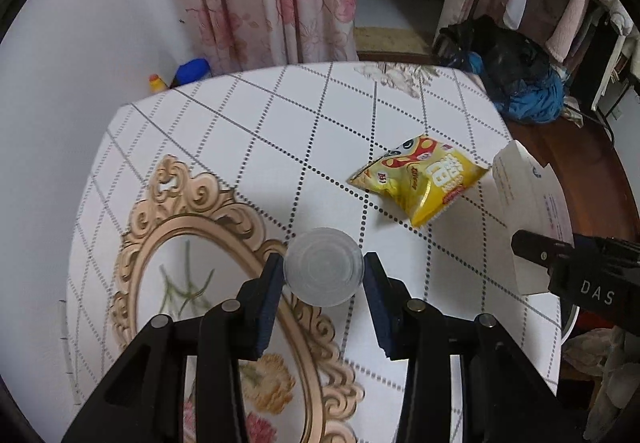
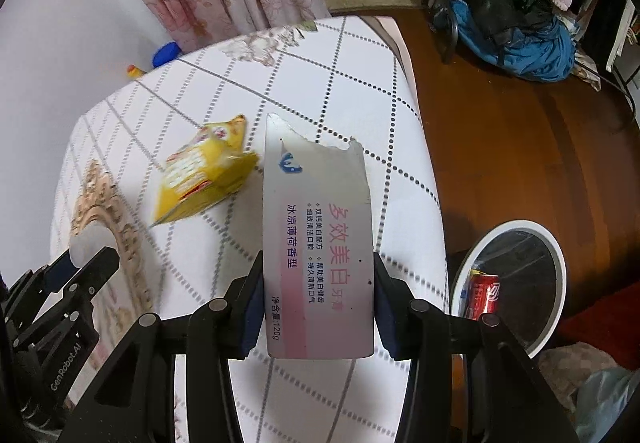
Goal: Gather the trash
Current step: 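Carry the pink box and clear lid over the bin and open both grippers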
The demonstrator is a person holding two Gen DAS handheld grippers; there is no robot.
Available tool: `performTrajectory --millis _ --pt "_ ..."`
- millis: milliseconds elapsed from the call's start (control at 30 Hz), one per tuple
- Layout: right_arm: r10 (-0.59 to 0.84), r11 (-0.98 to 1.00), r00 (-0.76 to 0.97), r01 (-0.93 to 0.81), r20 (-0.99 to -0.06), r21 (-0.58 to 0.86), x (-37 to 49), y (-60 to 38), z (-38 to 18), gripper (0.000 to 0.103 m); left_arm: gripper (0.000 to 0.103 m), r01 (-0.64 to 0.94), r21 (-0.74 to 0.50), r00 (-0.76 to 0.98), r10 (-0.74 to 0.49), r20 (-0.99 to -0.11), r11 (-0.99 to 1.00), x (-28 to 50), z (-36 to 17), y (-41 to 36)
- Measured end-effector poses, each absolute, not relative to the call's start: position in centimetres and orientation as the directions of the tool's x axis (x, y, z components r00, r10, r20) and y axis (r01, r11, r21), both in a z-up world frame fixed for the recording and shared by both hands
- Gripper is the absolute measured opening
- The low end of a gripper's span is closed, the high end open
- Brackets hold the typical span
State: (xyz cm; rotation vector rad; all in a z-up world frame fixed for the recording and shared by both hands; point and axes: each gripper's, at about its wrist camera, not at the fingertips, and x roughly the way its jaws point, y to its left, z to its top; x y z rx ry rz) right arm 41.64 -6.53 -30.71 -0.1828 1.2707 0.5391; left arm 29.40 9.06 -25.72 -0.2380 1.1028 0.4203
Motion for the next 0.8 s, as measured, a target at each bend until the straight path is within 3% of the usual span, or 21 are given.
performTrajectory --millis 467,800 --pt "0.430 0.856 0.310 -0.440 -0.848 0.272 35.9 -15.8 -21.4 0.048 0.037 -0.394 -0.032 0.555 0.210 -0.805 0.919 24.4 -15.6 2.7" --pt "0.364 0.913 0.359 -0.319 -0.859 0.253 36.6 -30.4 -21.5 0.048 0.037 -0.245 -0.163 0.603 0.018 -0.798 0.956 27.1 -14.6 -8.4"
